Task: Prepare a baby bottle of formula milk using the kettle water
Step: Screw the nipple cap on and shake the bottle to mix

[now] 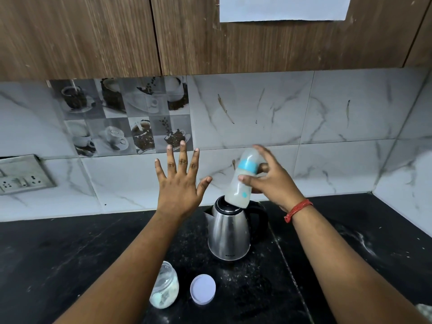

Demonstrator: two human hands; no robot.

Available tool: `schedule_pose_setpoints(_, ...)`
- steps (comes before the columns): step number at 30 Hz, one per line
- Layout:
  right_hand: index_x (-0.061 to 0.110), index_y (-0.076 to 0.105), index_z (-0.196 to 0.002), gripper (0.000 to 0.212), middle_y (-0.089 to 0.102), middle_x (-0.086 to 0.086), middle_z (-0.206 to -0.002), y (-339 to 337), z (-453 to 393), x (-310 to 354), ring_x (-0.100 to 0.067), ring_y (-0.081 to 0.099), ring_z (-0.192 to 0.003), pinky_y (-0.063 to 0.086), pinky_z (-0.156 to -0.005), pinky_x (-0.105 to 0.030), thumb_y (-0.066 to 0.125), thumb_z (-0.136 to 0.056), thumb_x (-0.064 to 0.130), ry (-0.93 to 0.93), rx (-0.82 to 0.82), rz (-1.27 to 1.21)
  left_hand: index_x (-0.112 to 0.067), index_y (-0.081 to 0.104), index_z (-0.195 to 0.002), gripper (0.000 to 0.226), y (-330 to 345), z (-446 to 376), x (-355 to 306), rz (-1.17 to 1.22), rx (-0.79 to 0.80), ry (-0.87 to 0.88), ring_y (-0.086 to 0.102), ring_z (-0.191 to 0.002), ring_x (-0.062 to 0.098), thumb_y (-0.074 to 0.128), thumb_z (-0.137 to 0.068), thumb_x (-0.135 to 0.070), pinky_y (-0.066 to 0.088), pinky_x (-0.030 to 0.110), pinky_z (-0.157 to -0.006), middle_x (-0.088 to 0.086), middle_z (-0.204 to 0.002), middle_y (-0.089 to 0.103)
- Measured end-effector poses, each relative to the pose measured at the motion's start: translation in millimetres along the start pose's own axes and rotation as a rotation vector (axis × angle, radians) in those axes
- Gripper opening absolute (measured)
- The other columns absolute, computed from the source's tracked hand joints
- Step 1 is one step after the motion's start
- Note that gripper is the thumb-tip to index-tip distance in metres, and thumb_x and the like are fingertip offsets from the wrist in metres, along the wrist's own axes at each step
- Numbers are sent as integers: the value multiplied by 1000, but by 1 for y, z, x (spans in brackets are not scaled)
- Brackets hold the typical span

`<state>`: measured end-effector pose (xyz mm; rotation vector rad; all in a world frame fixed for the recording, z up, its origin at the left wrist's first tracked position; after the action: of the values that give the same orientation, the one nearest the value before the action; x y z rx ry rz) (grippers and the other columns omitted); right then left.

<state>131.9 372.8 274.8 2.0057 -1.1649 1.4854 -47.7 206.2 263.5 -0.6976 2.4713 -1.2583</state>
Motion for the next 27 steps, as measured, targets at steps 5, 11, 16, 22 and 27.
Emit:
schedule_pose_setpoints(5, 46, 37, -142, 81, 61, -6, -110, -14, 1, -1, -23, 71, -95, 64, -78, -44, 85, -80, 23, -4, -153, -74, -30, -12, -162, 78, -1, -2, 0, 8, -9, -8, -22, -156, 36, -5, -97, -73, -1, 68, -123, 8, -170, -22)
schedule_pose_setpoints(11, 49, 40, -138, 78, 60, -2, -108, -15, 0, 3, -25, 71, -100, 64, -80, -44, 84, -81, 17, -19, -148, -109, -29, -8, -163, 81, -3, 0, 0, -21, -6, 1, -19, -157, 38, -6, -96, -74, 0, 69, -123, 9, -171, -19)
schedule_pose_setpoints(16, 52, 39, -139, 82, 63, -5, -111, -12, 0, 4, -25, 72, -98, 63, -82, -48, 86, -76, 29, -35, -155, -57, -28, -8, -163, 80, -4, -1, 2, -22, -8, 4, -19, -156, 38, -5, -96, -74, 0, 69, -122, 9, -171, -18)
schedule_pose_setpoints(22, 54, 42, -136, 78, 60, -13, -119, -5, 1, 5, -29, 72, -103, 64, -81, -48, 85, -80, 20, -19, -127, -124, -28, -9, -162, 79, -7, -1, 0, -35, -28, -1, -19, -157, 38, 1, -98, -73, -2, 69, -123, 9, -171, -18)
schedule_pose_setpoints(27, 56, 44, -134, 79, 62, -11, -116, 7, 0, 13, -27, 72, -101, 64, -78, -45, 88, -76, 24, -9, -24, -46, -28, -9, -163, 79, -7, -1, -1, -32, -30, -15, -20, -157, 38, 2, -98, -73, -2, 69, -122, 8, -172, -18)
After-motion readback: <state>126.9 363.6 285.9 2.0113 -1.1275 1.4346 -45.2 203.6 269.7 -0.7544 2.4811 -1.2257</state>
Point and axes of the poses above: each hand's wrist, its own z-axis away from the middle knuckle, its own y-axis out of the palm, x = y × z, the point moved 8 cm from there along -z, towards the middle knuckle
